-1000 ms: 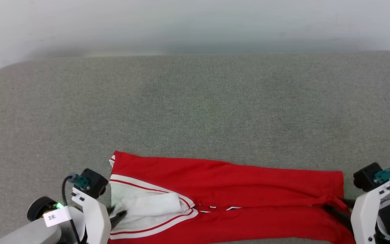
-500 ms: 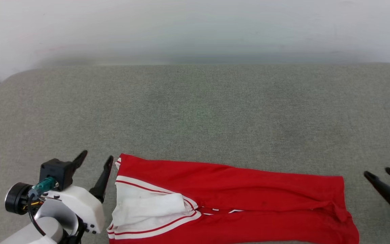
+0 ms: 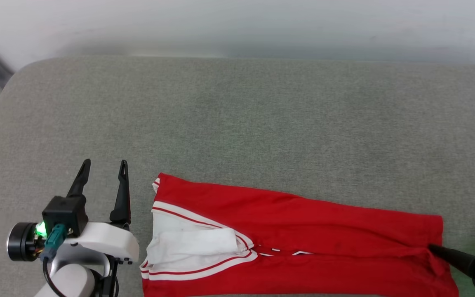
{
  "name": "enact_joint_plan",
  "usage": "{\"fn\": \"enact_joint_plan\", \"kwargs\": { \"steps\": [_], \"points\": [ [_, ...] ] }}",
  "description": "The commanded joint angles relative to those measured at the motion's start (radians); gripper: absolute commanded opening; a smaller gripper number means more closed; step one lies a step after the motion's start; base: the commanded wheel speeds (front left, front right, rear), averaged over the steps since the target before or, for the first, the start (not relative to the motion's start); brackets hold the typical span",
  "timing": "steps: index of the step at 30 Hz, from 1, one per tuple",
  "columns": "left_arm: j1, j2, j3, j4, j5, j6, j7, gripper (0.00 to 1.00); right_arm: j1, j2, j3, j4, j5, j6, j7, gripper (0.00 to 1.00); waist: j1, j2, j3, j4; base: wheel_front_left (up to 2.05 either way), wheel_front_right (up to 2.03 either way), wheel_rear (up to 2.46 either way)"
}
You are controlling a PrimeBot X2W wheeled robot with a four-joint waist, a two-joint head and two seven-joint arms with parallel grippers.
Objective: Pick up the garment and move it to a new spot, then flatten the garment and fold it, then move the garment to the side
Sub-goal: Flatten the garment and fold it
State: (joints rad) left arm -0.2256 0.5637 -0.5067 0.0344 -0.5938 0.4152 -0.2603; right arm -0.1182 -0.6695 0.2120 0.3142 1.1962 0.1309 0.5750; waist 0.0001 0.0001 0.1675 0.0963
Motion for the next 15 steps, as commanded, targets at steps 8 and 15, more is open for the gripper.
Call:
{"fn": "enact_joint_plan", "kwargs": {
  "steps": [8, 15],
  "points": [
    [0.098, -0.138, 0.170, -0.008, 0.166, -0.086, -0.007, 1.00, 0.037, 0.064, 0.084, 0.005, 0.025, 0.000, 0.093, 1.00, -0.0001, -0.0001, 0.035, 0.033, 0.00, 0.00, 0.00],
    [0.147, -0.250, 0.279, -0.014, 0.291, -0.162, -0.007, 1.00, 0.000, 0.113, 0.147, 0.012, 0.035, 0.000, 0.116, 0.04, -0.0001, -0.0001, 0.048, 0.046, 0.00, 0.00, 0.00]
  ]
}}
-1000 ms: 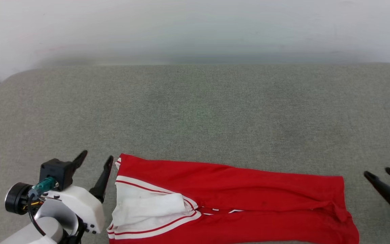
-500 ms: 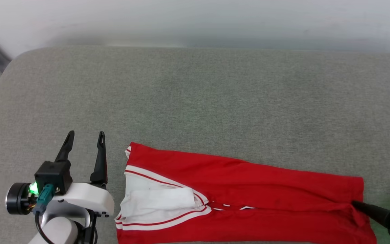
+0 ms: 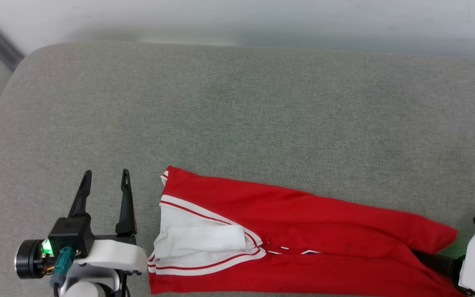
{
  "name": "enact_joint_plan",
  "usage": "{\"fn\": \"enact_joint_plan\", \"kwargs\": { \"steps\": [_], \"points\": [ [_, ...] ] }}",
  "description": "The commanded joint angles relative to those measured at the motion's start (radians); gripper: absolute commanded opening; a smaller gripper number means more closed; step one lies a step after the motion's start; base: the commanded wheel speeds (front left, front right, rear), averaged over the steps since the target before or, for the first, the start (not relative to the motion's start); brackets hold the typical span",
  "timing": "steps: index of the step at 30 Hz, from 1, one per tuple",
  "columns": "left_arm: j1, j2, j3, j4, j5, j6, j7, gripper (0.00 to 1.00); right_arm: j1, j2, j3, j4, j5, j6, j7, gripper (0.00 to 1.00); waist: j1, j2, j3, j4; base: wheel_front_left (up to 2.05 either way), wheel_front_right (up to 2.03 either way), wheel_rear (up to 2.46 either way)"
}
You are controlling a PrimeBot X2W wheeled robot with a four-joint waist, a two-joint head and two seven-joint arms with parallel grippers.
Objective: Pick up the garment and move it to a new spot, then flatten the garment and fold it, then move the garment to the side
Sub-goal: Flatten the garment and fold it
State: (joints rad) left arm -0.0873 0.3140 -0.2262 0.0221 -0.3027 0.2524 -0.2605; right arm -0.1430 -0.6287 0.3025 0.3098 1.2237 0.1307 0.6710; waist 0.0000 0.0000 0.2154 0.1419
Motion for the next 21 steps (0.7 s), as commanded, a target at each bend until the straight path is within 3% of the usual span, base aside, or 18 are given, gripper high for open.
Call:
{"fn": "enact_joint_plan", "kwargs": {
  "steps": [1, 11, 21],
  "points": [
    [0.013, -0.013, 0.011, -0.003, 0.015, -0.010, -0.006, 1.00, 0.021, 0.075, 0.061, 0.015, 0.009, 0.000, 0.022, 0.00, 0.0000, 0.0000, 0.000, 0.002, 0.00, 0.00, 0.00],
    [0.049, -0.120, 0.112, 0.017, 0.144, -0.104, -0.006, 1.00, -0.028, 0.021, 0.039, 0.008, 0.025, -0.001, -0.011, 0.00, 0.0000, 0.0000, -0.030, -0.009, 0.00, 0.00, 0.00],
    [0.087, -0.177, 0.163, 0.021, 0.215, -0.162, -0.006, 1.00, -0.022, -0.106, -0.059, 0.042, 0.025, 0.000, -0.051, 0.00, 0.0000, 0.0000, -0.080, -0.021, 0.00, 0.00, 0.00]
  ]
}}
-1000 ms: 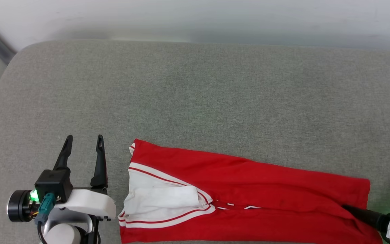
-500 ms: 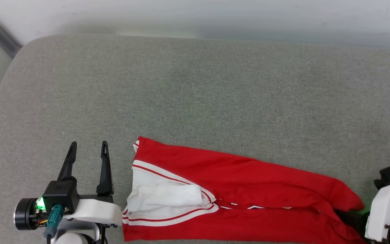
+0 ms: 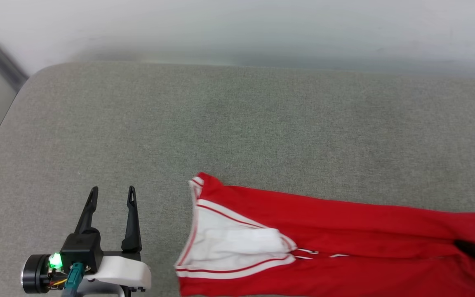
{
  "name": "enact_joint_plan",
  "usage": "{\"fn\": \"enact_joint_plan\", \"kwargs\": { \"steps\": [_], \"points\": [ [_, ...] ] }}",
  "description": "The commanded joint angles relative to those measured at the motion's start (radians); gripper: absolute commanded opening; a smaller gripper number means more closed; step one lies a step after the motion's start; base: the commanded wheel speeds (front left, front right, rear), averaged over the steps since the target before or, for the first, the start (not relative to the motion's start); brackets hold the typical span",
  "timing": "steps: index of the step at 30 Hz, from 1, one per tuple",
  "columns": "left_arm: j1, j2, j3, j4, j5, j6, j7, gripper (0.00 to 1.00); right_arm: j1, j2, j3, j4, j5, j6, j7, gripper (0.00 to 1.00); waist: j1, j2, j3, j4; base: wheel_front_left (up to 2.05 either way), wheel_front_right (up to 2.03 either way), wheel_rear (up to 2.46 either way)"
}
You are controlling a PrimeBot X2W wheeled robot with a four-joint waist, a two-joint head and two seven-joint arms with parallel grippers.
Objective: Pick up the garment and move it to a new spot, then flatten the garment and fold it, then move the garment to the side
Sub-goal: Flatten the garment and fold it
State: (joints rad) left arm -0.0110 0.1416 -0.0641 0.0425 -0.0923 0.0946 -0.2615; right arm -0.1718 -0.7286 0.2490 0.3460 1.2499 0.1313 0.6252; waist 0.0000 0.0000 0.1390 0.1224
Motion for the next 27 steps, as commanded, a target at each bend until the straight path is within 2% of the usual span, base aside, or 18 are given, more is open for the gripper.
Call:
{"fn": "enact_joint_plan", "kwargs": {
  "steps": [1, 7, 13, 22, 27],
  "points": [
    [0.012, -0.009, 0.003, 0.001, 0.009, -0.008, -0.005, 1.00, 0.010, -0.021, -0.013, 0.013, -0.004, -0.001, -0.004, 0.00, 0.0000, 0.0000, -0.007, -0.003, 0.00, 0.00, 0.00],
    [0.032, -0.024, 0.023, 0.007, 0.030, -0.031, -0.005, 1.00, 0.035, -0.069, -0.040, 0.024, -0.022, -0.001, 0.022, 0.00, 0.0000, 0.0000, -0.025, -0.012, 0.00, 0.00, 0.00],
    [0.047, -0.036, 0.035, 0.011, 0.044, -0.045, -0.005, 1.00, 0.068, -0.051, -0.050, -0.076, 0.006, -0.001, 0.067, 0.00, 0.0000, 0.0000, -0.039, -0.019, 0.00, 0.00, 0.00],
    [0.035, -0.050, 0.041, 0.009, 0.057, -0.059, -0.005, 1.00, 0.049, 0.023, -0.026, -0.336, 0.041, -0.001, 0.172, 0.00, 0.0000, 0.0000, -0.027, -0.019, 0.00, 0.00, 0.00],
    [0.020, -0.057, 0.039, 0.006, 0.063, -0.065, -0.005, 1.00, -0.012, 0.082, 0.017, -0.403, 0.000, -0.001, 0.216, 0.00, 0.0000, 0.0000, -0.007, -0.012, 0.00, 0.00, 0.00]
  ]
}}
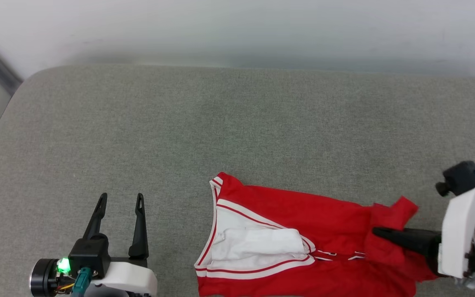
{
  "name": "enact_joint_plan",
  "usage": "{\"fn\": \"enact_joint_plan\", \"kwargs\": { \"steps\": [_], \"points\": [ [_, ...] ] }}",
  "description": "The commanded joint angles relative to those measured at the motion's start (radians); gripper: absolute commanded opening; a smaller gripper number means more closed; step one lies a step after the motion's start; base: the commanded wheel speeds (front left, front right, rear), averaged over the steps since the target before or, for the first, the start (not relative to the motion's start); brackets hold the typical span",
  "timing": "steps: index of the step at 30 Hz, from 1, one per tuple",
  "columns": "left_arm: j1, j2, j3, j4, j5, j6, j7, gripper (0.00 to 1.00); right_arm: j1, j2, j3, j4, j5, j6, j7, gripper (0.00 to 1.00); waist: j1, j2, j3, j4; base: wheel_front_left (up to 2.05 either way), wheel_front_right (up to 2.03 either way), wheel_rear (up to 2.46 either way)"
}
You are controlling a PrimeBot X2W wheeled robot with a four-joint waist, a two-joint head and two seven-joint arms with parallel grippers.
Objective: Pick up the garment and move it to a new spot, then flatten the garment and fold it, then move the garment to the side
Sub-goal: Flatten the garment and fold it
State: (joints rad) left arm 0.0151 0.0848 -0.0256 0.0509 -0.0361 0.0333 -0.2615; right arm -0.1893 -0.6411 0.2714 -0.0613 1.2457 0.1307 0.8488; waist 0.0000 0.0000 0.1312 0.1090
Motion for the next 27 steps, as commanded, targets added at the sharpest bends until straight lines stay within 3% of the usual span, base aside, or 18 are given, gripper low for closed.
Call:
{"fn": "enact_joint_plan", "kwargs": {
  "steps": [1, 8, 11, 15, 20, 27],
  "points": [
    [-0.008, -0.001, 0.000, -0.002, 0.008, -0.005, -0.005, 1.00, -0.015, 0.014, 0.006, -0.004, -0.007, 0.000, 0.003, 0.00, 0.0000, 0.0000, 0.007, 0.004, 0.00, 0.00, 0.00],
    [-0.041, -0.013, -0.010, -0.002, 0.011, -0.010, -0.005, 1.00, -0.191, 0.142, 0.132, 0.000, -0.099, 0.000, 0.072, 0.00, 0.0000, 0.0000, 0.050, 0.026, 0.00, 0.00, 0.00],
    [-0.063, -0.017, -0.016, 0.003, 0.009, -0.013, -0.005, 1.00, -0.293, 0.217, 0.215, 0.044, -0.146, 0.000, 0.078, 0.00, 0.0000, 0.0000, 0.075, 0.041, 0.00, 0.00, 0.00],
    [-0.078, -0.020, -0.022, 0.006, 0.008, -0.016, -0.005, 1.00, -0.361, 0.270, 0.282, 0.097, -0.174, 0.000, 0.073, 0.00, 0.0000, 0.0000, 0.092, 0.054, 0.00, 0.00, 0.00],
    [-0.102, -0.024, -0.033, 0.012, 0.008, -0.021, -0.005, 1.00, -0.444, 0.311, 0.401, 0.213, -0.239, 0.000, 0.048, 0.00, 0.0000, 0.0000, 0.117, 0.078, 0.00, 0.00, 0.00],
    [-0.124, -0.030, -0.040, 0.019, 0.000, -0.017, -0.005, 1.00, -0.490, 0.325, 0.542, 0.401, -0.324, 0.000, -0.077, 0.00, 0.0000, 0.0000, 0.142, 0.097, 0.00, 0.00, 0.00]
  ]
}}
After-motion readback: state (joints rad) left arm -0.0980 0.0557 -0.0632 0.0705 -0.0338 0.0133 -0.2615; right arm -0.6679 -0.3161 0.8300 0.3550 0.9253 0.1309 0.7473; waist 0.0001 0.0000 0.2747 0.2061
